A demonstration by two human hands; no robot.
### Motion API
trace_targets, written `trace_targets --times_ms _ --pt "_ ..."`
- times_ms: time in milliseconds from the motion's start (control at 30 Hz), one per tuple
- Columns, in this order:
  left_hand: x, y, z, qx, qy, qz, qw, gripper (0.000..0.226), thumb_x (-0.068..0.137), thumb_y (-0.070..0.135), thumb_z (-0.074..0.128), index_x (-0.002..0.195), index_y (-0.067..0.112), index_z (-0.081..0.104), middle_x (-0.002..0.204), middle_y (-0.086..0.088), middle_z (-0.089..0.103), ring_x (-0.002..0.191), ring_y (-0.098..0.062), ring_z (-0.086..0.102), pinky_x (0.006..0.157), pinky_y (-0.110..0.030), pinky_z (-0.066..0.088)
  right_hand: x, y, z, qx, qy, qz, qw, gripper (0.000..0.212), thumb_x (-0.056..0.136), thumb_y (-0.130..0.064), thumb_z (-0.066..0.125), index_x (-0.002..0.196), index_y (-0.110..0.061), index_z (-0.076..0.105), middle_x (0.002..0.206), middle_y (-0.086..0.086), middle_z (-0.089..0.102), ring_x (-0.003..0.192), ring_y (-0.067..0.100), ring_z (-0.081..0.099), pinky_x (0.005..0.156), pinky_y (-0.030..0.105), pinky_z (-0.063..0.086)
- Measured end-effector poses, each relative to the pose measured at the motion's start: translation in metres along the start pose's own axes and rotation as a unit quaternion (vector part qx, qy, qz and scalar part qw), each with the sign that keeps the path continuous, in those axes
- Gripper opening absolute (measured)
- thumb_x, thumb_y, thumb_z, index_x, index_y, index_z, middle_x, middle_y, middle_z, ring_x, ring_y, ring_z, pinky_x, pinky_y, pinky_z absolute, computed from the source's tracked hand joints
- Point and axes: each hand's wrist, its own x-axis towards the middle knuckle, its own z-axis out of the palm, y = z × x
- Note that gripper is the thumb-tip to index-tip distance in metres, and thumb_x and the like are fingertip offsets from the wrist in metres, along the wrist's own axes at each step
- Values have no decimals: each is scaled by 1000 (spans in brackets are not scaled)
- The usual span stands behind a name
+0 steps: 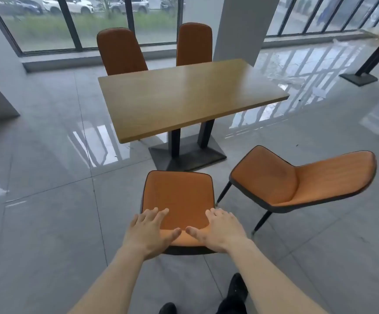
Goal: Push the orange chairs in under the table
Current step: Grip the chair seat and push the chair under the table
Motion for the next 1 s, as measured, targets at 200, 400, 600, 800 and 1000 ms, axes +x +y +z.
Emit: trace_targets --times_ms 200,400,600,800,1000 --pt "-16 -8 33 -15 18 30 999 106 68 102 7 157 45 14 168 10 13 154 -15 2 125 -46 0 -9 10 43 15 12 -22 1000 125 71 -103 14 161 -16 25 167 3 28 155 24 20 126 45 13" --pt "-23 -17 53 4 31 55 998 104 70 102 10 155 43 20 165 11 21 153 -14 8 122 -40 -6 -14 15 72 25 28 -37 999 124 70 -104 15 160 -19 26 164 0 32 151 22 24 125 46 18" --pt "-19 -23 62 15 81 88 993 91 81 95 20 149 37 37 155 11 41 146 -16 28 123 -40 6 -8 15 85 -5 62 -50 997 113 75 -100 15 155 -21 33 156 -1 41 144 22 32 123 46 20" --pt "-15 -26 71 7 124 88 988 72 88 86 33 134 35 54 132 12 58 124 -16 47 113 -43 34 -1 16 92 -25 90 -62 994 103 80 -96 16 143 -22 49 137 -2 57 128 21 47 112 40 35" --pt "-5 -30 72 6 151 101 983 65 87 84 40 127 35 58 125 14 59 117 -16 50 106 -39 34 13 19 89 -36 80 -91 992 106 81 -95 14 144 -18 49 139 -1 56 131 22 47 117 42 31"
